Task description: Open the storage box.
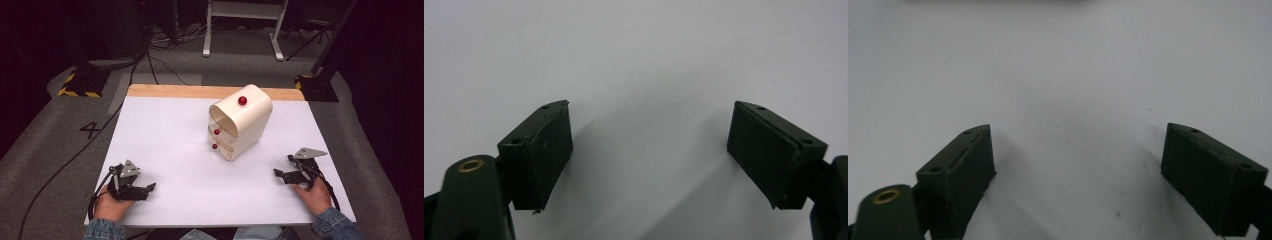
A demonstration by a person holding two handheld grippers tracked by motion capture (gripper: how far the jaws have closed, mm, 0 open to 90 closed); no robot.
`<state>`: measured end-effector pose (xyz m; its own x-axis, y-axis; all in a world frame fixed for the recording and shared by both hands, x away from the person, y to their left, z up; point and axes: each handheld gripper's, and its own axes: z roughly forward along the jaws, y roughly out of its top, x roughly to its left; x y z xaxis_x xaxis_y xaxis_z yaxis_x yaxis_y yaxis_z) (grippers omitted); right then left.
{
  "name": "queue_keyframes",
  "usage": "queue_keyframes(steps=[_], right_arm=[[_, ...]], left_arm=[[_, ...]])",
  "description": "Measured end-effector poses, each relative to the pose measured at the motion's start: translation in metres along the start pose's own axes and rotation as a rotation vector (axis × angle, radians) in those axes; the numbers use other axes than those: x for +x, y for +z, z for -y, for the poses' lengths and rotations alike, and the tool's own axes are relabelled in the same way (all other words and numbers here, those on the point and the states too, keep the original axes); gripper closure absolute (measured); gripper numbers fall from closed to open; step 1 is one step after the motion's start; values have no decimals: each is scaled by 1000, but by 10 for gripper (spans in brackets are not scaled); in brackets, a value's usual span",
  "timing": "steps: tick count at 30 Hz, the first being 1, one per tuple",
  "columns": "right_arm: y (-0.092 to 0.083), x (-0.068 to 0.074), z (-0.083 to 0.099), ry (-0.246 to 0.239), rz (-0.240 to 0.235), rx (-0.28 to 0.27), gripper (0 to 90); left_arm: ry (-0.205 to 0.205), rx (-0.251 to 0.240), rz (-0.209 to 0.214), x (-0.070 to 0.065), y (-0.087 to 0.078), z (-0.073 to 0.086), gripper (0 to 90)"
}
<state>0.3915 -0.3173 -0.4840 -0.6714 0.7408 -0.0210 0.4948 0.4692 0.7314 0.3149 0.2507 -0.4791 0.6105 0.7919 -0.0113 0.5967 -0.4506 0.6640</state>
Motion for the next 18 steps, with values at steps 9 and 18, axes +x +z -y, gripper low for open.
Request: queue_keyframes(steps=[9, 18], right_arm=[[0, 0, 0, -2, 0, -1, 140], [0, 0, 0, 0, 0, 0, 139]], left_arm=[[-67, -4, 20, -3, -9, -12, 267], [-102, -191, 43, -19, -34, -40, 279]])
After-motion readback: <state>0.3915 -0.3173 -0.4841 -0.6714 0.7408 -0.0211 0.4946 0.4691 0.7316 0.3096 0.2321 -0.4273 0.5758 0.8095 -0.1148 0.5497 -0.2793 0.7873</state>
